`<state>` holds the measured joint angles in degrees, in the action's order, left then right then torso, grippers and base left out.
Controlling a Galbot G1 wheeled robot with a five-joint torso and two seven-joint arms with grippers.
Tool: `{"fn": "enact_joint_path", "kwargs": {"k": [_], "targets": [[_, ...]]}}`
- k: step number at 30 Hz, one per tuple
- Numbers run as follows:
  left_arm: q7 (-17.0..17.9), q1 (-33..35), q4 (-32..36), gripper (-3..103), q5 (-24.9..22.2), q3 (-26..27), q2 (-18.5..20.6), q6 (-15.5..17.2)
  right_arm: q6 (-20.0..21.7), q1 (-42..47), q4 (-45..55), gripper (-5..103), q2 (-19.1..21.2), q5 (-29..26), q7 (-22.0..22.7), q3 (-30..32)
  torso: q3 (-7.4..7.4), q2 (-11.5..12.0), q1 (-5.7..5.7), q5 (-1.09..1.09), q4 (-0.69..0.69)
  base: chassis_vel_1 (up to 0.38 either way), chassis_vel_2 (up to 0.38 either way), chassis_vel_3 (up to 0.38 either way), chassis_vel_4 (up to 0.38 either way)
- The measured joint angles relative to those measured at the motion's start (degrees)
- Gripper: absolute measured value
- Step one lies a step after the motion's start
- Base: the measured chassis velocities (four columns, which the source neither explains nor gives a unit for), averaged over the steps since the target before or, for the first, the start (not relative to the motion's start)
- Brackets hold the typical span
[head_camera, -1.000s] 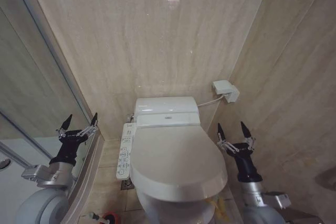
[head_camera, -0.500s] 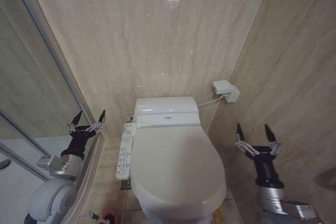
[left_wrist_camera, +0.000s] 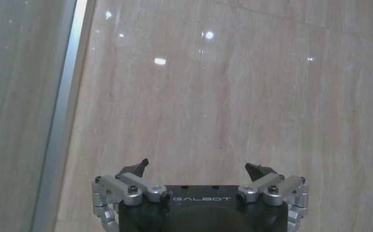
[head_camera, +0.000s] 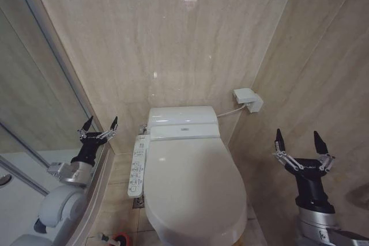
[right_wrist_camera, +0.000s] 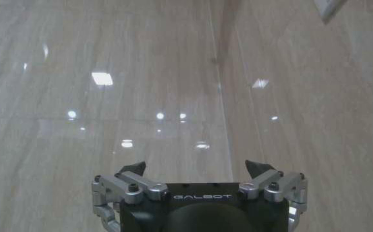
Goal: Open the toilet lid, clean the toilet bowl with a toilet brush, close the toilet lid, and flush.
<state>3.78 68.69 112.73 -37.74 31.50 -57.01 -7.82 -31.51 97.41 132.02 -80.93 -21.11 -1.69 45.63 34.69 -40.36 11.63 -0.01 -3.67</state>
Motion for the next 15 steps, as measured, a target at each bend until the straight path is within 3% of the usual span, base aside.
{"fn": "enact_joint_path", "kwargs": {"k": [7, 10, 13, 14, 15], "targets": [[-2.85, -6.3, -6.42, 100, -0.32, -1.45, 0.08, -2.08, -1.21, 0.54, -1.37, 100, -1.39, 2.02, -0.73, -2.15, 0.0, 0.0, 0.0, 0.01, -0.01, 0.0, 0.0, 0.0, 0.0], [-8.32, -8.82, -12.71, 100, 1.35, -1.48, 1.37, -5.86, -1.38, -0.6, -3.21, 100, -1.14, 2.37, -0.84, -4.03, 0.0, 0.0, 0.0, 0.01, -0.01, 0.0, 0.0, 0.0, 0.0], [-11.22, -9.7, -15.63, 100, 1.44, -1.4, 1.92, -7.27, -1.37, -1.32, -4.21, 100, -1.1, 2.74, -1.09, -4.97, 0.0, 0.0, 0.0, 0.01, 0.04, 0.0, 0.0, 0.0, 0.0], [-14.95, -10.51, -18.84, 100, 1.33, -1.39, 2.3, -8.91, -1.38, -2.26, -5.31, 100, -0.97, 3.12, -1.4, -5.99, 0.0, 0.0, 0.0, 0.0, 0.01, 0.0, 0.0, 0.0, 0.0], [-14.95, -10.51, -18.84, 100, 1.33, -1.39, 2.3, -8.91, -1.38, -2.26, -5.31, 100, -0.97, 3.12, -1.4, -5.99, 0.0, 0.0, 0.0, 0.0, 0.01, 0.0, 0.0, 0.0, 0.0]]}}
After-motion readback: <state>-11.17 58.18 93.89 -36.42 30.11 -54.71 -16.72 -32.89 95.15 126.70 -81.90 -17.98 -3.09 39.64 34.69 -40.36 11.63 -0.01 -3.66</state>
